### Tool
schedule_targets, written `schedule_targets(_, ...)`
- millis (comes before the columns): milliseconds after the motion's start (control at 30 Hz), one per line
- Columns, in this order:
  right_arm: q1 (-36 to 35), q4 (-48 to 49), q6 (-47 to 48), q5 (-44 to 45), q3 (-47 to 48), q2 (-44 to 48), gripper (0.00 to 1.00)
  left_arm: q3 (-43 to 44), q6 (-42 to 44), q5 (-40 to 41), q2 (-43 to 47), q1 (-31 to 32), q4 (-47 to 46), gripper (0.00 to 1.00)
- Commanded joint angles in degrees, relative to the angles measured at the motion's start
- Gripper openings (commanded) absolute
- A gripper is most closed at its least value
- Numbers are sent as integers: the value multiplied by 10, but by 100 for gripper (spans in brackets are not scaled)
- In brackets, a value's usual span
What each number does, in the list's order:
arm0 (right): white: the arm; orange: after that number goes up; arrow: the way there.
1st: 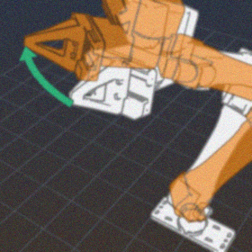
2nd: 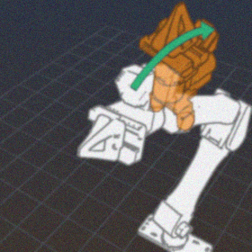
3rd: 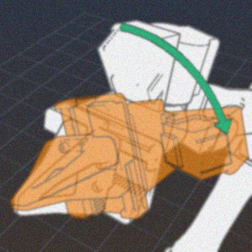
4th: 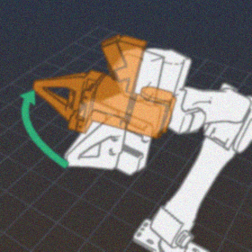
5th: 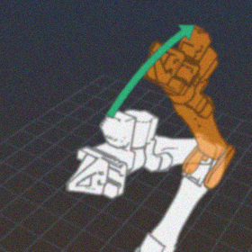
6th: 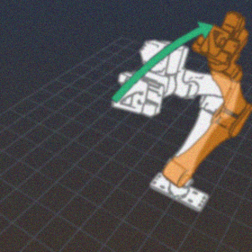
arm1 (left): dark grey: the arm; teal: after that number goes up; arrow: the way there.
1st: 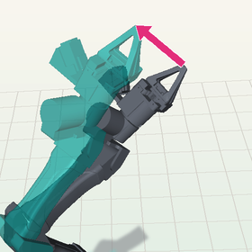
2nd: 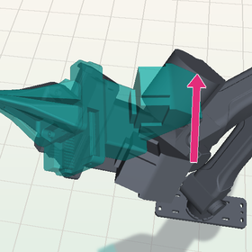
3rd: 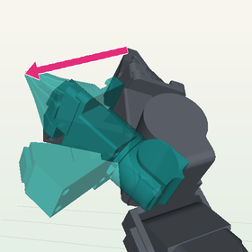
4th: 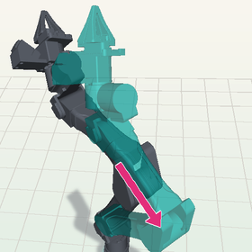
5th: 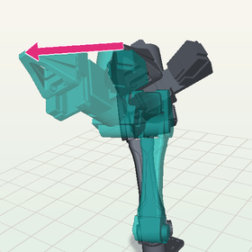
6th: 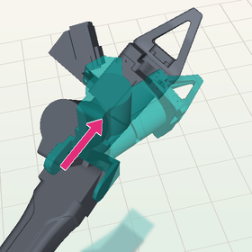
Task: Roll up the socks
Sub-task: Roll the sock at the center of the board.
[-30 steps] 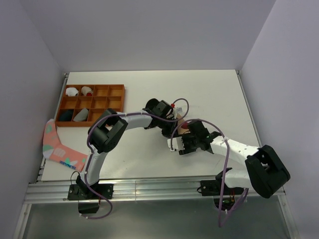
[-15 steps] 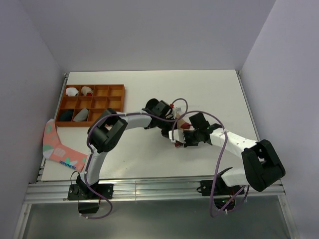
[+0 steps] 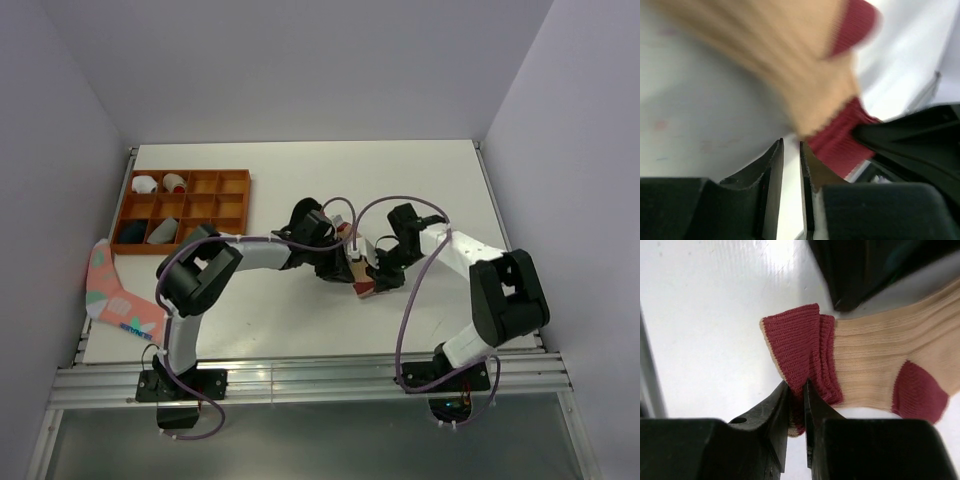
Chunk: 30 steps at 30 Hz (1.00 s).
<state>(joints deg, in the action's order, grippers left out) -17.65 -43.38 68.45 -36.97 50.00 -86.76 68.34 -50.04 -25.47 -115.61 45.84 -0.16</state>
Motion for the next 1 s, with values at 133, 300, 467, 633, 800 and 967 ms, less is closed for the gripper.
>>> schedule_targets(133, 16, -149, -16, -36, 101, -95, 16, -44, -38, 118, 39, 7, -83, 26)
schedule_targets(300, 31, -206, -24, -58, 147, -163, 15, -135, -54, 182, 95, 16, -178, 27)
schedule_targets(467, 53, -212, -59, -65, 177, -207, 12, -204, -45, 252, 140, 32, -281, 28)
schedule_targets(633, 63, -220, -89, -70, 193, -244, 9, -225, 60, 252, 135, 62, -369, 31)
schedule_targets(800, 82, -268, -89, -91, 232, -288, 7, -263, 136, 202, 131, 70, -498, 33)
schedule_targets(967, 104, -316, -79, -108, 272, -327, 7, -248, 194, 137, 120, 70, -521, 41)
